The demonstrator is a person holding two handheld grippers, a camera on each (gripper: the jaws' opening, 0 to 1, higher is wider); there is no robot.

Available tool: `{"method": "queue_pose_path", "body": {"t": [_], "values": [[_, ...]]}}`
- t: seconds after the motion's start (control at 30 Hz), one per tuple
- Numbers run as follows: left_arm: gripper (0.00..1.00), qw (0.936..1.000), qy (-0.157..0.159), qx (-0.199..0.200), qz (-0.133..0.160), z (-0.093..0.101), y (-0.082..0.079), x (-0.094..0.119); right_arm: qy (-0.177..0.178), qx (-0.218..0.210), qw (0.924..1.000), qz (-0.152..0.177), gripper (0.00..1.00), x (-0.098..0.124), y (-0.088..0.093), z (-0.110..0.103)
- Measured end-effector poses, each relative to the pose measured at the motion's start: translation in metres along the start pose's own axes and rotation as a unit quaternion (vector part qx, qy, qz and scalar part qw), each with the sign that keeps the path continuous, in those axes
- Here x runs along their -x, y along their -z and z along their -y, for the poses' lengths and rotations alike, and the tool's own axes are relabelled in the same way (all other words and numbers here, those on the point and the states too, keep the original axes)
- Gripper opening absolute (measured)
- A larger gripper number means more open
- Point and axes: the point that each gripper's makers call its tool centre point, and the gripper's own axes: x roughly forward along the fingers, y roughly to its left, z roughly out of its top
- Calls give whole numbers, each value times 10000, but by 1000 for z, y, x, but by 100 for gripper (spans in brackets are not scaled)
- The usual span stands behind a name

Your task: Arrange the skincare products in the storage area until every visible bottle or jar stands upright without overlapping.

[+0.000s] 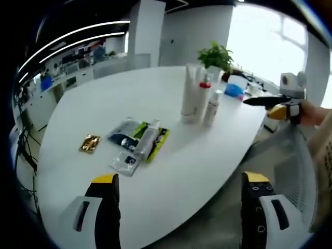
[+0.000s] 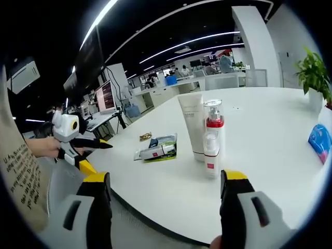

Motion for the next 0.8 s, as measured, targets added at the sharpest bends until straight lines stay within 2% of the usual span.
{"method": "queue_pose_path", "body": {"t": [0.33, 0.43, 0.53, 0.8], "values": [[93, 9996, 91, -161, -219, 2, -10, -19, -40, -2, 10000, -63, 87, -1, 3, 0], [94, 9989, 110, -165, -434, -1, -8, -27, -58, 27, 9999, -114, 87, -1, 4, -1], [94, 9974, 124, -368, -612, -5, -8, -36, -46, 5, 9999, -127, 87, -1, 4, 0], [92, 9953, 115, -567, -777, -16, -19, -54, -88, 17, 9997, -212, 89, -2, 7, -1]]}}
